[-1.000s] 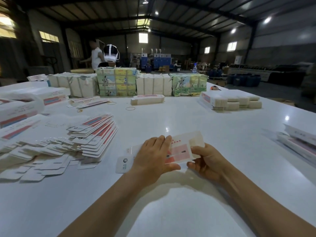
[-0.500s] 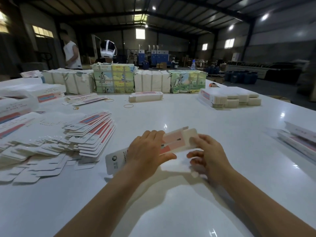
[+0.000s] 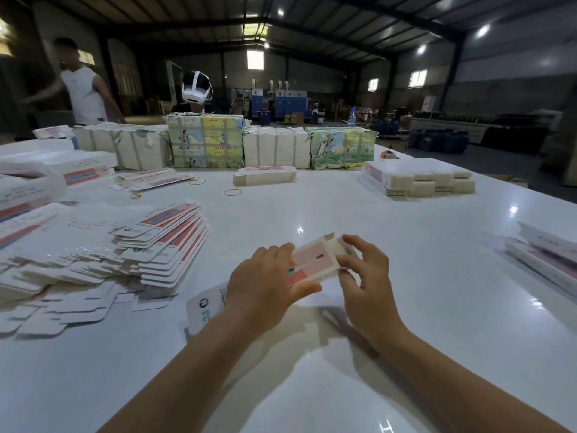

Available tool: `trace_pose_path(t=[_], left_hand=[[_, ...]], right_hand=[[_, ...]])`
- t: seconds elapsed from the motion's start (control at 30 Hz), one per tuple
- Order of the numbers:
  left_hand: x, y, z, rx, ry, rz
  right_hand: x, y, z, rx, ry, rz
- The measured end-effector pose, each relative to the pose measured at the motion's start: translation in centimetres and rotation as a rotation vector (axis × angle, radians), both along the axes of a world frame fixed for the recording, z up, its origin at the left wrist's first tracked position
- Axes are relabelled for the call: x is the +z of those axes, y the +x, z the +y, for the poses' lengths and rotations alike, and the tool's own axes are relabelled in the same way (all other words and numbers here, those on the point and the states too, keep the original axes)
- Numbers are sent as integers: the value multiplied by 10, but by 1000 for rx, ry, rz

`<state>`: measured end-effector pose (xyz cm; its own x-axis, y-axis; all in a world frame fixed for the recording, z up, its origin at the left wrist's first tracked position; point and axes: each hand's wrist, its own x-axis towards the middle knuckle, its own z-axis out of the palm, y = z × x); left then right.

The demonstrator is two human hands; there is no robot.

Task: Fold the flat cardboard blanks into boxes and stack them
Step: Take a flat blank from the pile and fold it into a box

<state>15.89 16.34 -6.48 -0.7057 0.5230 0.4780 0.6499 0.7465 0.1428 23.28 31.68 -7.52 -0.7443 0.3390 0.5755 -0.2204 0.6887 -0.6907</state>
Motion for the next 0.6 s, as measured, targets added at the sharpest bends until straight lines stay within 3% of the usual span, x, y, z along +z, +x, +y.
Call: trace_pose_path(t=[0.13, 0.3, 0.47, 0.6], left_hand=[[-1, 1, 1, -37, -2, -16], [1, 4, 1, -14, 10, -33], [1, 8, 5, 19, 17, -13], [1, 6, 3, 39, -9, 22]], right_hand=[[4, -1, 6, 57, -47, -43], [6, 2, -1, 38, -207, 123], [4, 4, -11, 38, -19, 84], [1, 2, -11, 81, -3, 19]])
